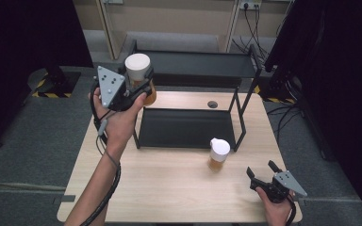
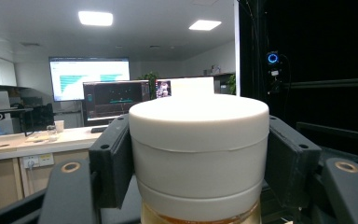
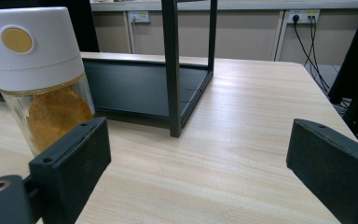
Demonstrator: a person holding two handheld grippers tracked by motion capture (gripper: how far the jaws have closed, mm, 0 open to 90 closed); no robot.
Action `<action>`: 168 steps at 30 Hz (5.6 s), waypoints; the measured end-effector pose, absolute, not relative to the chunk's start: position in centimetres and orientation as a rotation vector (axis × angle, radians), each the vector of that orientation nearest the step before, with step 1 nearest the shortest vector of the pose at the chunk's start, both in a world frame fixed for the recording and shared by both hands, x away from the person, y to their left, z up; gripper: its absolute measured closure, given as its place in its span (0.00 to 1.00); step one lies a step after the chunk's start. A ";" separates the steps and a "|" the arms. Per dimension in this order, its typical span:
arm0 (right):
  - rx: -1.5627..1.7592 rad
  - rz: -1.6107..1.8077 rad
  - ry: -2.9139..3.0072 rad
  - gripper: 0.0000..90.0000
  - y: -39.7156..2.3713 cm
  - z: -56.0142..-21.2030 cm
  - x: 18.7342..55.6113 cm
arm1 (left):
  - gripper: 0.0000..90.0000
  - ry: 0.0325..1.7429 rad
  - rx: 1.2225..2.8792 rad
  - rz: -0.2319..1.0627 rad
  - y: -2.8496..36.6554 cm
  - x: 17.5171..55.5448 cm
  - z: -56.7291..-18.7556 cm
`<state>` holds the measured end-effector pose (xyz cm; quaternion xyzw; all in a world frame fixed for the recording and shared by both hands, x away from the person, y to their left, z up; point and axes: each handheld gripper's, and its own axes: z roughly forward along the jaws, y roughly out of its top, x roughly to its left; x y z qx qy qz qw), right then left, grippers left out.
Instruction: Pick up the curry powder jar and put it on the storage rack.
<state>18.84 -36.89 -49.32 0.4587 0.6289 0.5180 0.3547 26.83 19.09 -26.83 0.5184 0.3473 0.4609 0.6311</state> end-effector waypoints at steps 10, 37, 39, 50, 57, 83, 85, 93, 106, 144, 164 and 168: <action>1.185 1.338 1.622 0.07 -36.9 -49.4 18.8 | 0.38 0.787 1.181 1.059 18.8 27.4 -25.4; 1.179 1.338 1.623 0.07 -36.9 -49.4 18.8 | 0.38 0.812 1.185 1.085 18.8 31.9 -22.1; 1.180 1.339 1.622 0.08 -36.9 -49.4 18.8 | 0.38 0.817 1.186 1.082 18.8 32.4 -22.0; 1.176 1.339 1.626 0.08 -36.9 -49.4 18.8 | 0.38 0.832 1.204 1.074 18.5 35.1 -21.9; 1.175 1.341 1.627 0.08 -36.9 -49.4 18.8 | 0.38 0.848 1.215 1.064 18.5 36.6 -22.1; 1.170 1.339 1.630 0.08 -36.9 -49.4 18.8 | 0.38 0.884 1.214 1.067 18.8 38.7 -23.4; 1.169 1.340 1.629 0.08 -36.9 -49.4 18.8 | 0.37 0.877 1.218 1.063 19.0 38.8 -23.4; 1.170 1.341 1.632 0.08 -36.9 -49.4 18.8 | 0.19 0.895 1.207 1.068 18.9 38.3 -23.6; 1.169 1.339 1.638 0.07 -37.0 -49.3 18.9 | 0.18 0.901 1.151 1.050 19.3 34.9 -26.0; 1.161 1.334 1.639 0.07 -36.9 -49.3 18.8 | 0.18 0.805 1.258 1.032 20.6 27.5 -31.5; 1.161 1.335 1.637 0.07 -36.9 -49.4 18.8 | 0.18 0.797 1.303 0.986 21.4 25.0 -35.9; 1.160 1.333 1.637 0.07 -36.8 -49.4 18.8 | 0.17 0.805 1.309 0.976 21.6 24.5 -36.7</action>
